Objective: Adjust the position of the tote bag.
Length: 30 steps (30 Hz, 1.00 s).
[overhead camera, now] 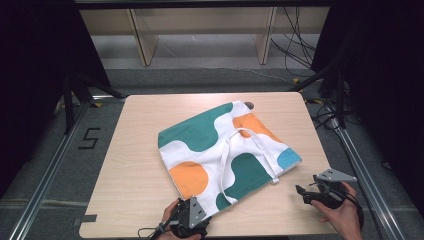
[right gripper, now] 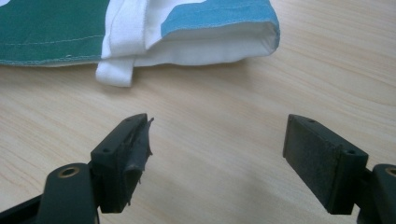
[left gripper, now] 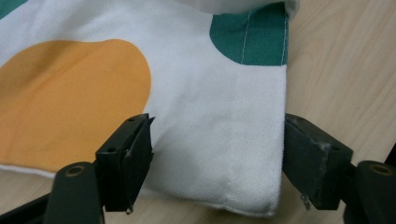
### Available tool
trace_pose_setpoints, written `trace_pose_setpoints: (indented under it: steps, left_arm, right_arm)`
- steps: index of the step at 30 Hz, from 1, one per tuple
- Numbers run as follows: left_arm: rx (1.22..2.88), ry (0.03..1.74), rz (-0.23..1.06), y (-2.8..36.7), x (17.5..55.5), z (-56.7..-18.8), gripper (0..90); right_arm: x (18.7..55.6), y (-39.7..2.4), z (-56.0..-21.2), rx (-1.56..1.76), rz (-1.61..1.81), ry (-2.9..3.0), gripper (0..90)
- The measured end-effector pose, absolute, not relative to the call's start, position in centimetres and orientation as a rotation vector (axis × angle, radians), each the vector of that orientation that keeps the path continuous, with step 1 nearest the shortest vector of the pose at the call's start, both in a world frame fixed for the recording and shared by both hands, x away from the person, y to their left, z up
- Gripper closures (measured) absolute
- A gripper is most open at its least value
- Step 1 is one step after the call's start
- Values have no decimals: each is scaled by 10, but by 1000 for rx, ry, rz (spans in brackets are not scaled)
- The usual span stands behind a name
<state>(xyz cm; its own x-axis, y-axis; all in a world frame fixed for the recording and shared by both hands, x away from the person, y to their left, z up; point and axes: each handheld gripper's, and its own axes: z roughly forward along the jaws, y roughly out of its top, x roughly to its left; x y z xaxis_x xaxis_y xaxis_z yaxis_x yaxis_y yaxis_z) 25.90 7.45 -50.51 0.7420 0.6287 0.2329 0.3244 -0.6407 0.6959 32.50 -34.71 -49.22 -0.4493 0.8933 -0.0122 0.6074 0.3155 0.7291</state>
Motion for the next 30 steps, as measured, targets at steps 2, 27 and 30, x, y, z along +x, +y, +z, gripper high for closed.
trace_pose_setpoints:
  steps: [2, 27, 30]
  left_arm:
    - [2295, 702, 605, 74, 259, -505, 347]
    - [2203, 772, 660, 140, 283, -490, 848]
    - [2174, 806, 656, 151, 289, -489, 844]
  right_arm:
    - [325, -347, -492, 1339, 932, 2180, 242]
    - [332, -328, -486, 1152, 908, 2170, 336]
    - [338, -318, -489, 1092, 868, 2224, 347]
